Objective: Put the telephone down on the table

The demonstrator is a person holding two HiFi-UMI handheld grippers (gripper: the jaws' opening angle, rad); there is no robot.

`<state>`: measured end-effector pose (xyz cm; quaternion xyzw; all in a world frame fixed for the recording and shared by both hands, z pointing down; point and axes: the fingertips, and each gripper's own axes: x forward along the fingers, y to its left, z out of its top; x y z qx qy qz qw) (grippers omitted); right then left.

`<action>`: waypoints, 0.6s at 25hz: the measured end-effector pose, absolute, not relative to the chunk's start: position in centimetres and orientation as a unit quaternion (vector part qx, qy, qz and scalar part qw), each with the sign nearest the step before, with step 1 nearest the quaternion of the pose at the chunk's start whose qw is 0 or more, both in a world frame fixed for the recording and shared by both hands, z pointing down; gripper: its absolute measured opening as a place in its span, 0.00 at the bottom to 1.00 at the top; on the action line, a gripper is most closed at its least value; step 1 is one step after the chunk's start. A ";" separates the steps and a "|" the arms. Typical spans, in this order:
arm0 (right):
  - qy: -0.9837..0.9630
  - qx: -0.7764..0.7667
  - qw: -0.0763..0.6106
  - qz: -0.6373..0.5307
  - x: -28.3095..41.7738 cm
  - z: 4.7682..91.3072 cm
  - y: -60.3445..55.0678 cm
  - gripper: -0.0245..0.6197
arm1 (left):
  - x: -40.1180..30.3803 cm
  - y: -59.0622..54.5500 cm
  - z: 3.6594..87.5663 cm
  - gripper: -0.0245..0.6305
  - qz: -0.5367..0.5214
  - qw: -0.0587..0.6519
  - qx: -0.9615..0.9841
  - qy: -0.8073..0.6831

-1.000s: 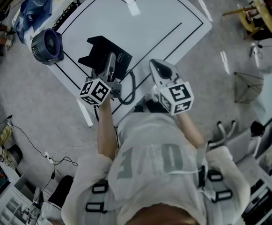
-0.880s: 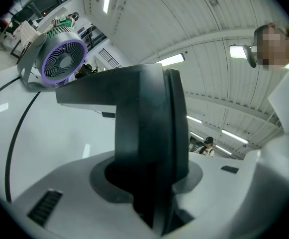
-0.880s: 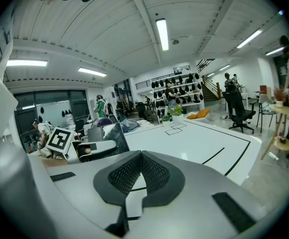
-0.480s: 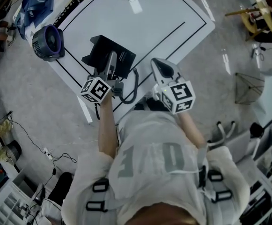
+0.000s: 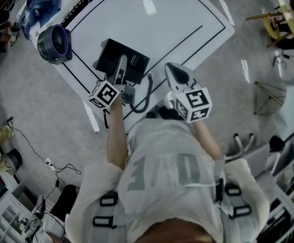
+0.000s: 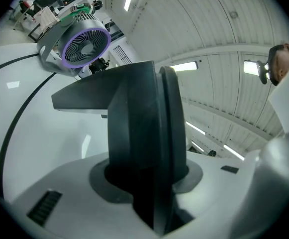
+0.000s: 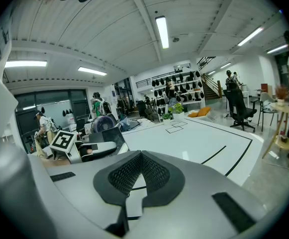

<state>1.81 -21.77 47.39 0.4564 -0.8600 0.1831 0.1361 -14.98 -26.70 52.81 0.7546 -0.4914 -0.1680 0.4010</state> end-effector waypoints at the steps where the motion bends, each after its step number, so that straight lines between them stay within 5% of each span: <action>1: -0.860 0.456 0.136 0.184 1.8 47.4 -21.8 0.05 | -15.1 -26.7 52.9 0.27 -0.167 0.404 0.753 -0.492; 15: -0.857 0.461 0.134 0.187 1.7 47.5 -21.8 0.05 | -15.3 -27.5 53.0 0.27 -0.178 0.463 0.725 -0.477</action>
